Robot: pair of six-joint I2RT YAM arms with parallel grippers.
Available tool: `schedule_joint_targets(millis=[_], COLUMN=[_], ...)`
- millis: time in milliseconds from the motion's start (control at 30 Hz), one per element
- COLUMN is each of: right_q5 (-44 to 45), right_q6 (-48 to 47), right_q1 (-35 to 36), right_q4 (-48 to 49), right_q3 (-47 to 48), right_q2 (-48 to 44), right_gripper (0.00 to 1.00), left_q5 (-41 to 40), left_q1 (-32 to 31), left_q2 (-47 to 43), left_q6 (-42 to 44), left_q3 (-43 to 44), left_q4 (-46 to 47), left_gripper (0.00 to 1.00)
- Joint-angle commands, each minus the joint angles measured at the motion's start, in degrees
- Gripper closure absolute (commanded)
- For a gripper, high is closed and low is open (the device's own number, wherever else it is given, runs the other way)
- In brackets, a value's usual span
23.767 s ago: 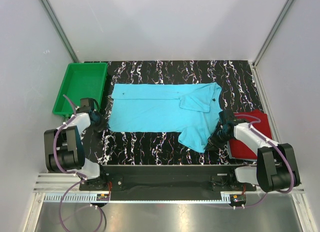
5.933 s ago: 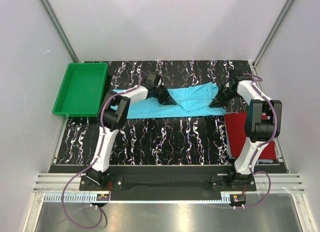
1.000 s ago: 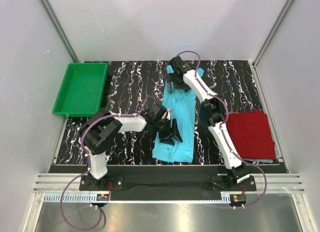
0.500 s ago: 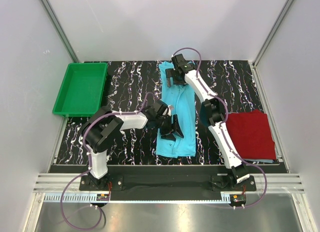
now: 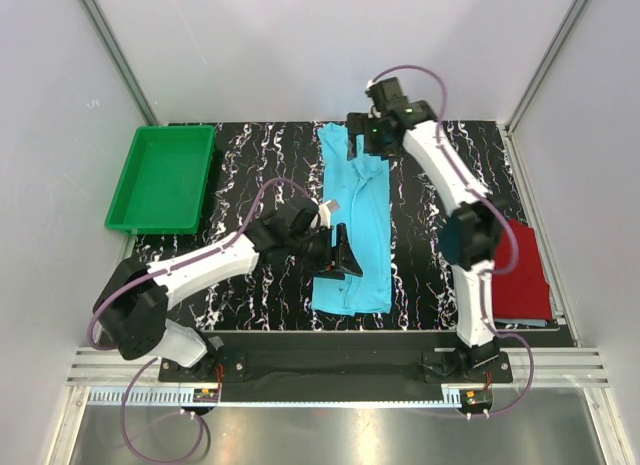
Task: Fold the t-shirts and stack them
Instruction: Fold the tshirt
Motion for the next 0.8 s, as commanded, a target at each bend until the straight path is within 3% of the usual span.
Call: schedule_joint_targets(millis=[0, 167, 367, 533, 767], right_q5=[-7.83, -9.84, -17.57, -22.07, -29.01], right_q6=[2.52, 3.92, 10.24, 13.24, 17.63], right_q1=[-0.68, -0.77, -0.94, -2.79, -5.86], right_q4=[-2.05, -1.7, 5.67, 10.08, 16.13], right_q3=[-11.53, -36.63, -67.58, -82.73, -90.05], right_q2=[-12.56, -27.83, -45.33, -53.0, -53.45], right_gripper=[0.0, 0.02, 0.18, 0.22, 0.37], left_q5=[-2.83, -4.16, -3.81, -3.63, -2.05], left_q1=[1.69, 6.0, 11.98, 12.86, 13.3], left_q2=[-2.0, -5.52, -5.53, -1.49, 2.21], left_q6=[4.03, 7.03, 8.61, 9.49, 9.76], left_q3=[-1.73, -6.12, -11.67, -11.93, -13.78], left_q4=[-6.91, -9.3, -9.3, -8.77, -7.37], left_gripper=[0.36, 0.37, 0.38, 0.39, 0.41])
